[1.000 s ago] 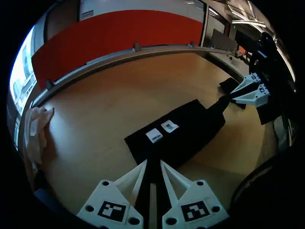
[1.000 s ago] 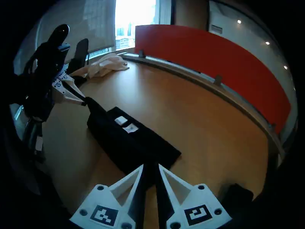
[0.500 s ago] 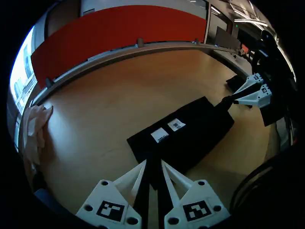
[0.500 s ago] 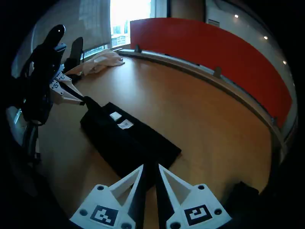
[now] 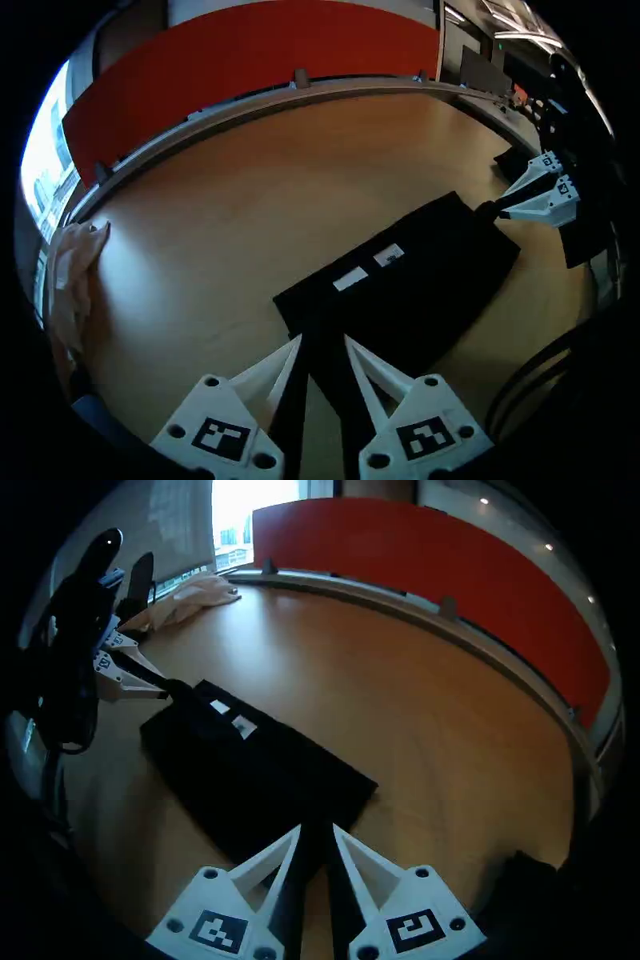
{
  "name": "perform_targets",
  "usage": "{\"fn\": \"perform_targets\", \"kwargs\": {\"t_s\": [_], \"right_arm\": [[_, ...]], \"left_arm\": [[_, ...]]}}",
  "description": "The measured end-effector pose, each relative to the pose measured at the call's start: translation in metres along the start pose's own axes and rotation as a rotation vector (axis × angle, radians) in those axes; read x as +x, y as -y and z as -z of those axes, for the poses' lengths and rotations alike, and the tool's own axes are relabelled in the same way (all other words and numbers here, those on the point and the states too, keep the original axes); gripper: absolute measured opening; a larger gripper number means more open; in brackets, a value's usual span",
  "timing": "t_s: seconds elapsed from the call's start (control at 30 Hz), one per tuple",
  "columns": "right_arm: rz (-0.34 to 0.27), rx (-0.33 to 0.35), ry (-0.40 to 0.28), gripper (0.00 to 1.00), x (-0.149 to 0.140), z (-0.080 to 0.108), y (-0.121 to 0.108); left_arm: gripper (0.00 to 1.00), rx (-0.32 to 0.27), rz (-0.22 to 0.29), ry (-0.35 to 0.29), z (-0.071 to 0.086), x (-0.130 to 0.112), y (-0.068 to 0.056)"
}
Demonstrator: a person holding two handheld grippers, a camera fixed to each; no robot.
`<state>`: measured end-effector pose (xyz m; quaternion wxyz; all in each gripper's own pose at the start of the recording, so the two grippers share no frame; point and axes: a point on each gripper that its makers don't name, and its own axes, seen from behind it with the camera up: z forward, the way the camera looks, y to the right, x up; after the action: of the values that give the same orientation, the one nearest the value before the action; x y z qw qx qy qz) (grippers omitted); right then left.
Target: Fold towel
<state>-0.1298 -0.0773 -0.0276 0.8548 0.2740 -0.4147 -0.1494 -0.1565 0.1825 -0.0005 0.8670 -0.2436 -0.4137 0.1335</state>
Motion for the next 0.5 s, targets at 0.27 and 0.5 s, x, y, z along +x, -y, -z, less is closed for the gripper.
{"fn": "perform_targets", "kwargs": {"t_s": [0.27,0.5], "right_arm": [[-0.036,-0.040,0.000,0.21,-0.003,-0.014,-0.006],[-0.041,-0.060,0.014,0.34,-0.003,-0.023,-0.014]], "left_arm": [[0.28,0.018,-0.027,0.014,-0.015,-0.005,0.004],[0.34,0.044,-0.038,0.008,-0.022,-0.001,0.011]]}}
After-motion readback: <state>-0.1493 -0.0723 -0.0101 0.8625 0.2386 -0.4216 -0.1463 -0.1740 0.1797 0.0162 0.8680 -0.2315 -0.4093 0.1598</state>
